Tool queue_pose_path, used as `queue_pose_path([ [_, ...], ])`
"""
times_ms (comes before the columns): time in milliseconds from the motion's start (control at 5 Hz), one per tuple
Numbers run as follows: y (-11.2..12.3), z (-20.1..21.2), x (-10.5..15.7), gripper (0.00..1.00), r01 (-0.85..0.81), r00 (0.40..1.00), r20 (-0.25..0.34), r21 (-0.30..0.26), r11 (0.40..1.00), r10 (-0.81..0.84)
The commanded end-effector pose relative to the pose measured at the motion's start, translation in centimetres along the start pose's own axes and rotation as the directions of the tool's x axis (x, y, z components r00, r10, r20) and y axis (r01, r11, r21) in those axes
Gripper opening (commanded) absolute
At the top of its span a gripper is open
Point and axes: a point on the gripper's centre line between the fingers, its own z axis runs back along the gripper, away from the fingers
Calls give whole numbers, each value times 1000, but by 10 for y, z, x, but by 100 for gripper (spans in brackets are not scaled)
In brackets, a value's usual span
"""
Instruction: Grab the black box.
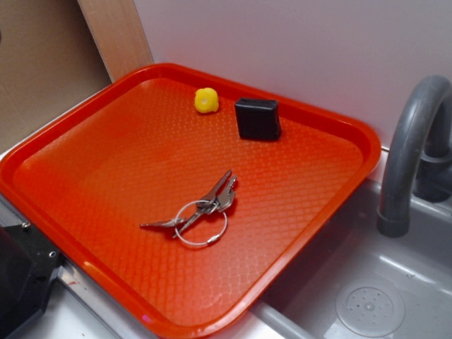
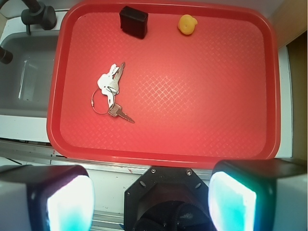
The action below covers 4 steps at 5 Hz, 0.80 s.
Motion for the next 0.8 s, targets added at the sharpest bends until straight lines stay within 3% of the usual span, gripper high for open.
queue_pose_path([
  [0, 0, 0, 0, 100, 0, 1000, 0, 0, 1000, 0],
  [200, 18, -42, 46, 100, -19, 1000, -3, 161, 987, 20],
  [600, 3, -102, 139, 100, 94, 995, 6, 186, 978, -97],
])
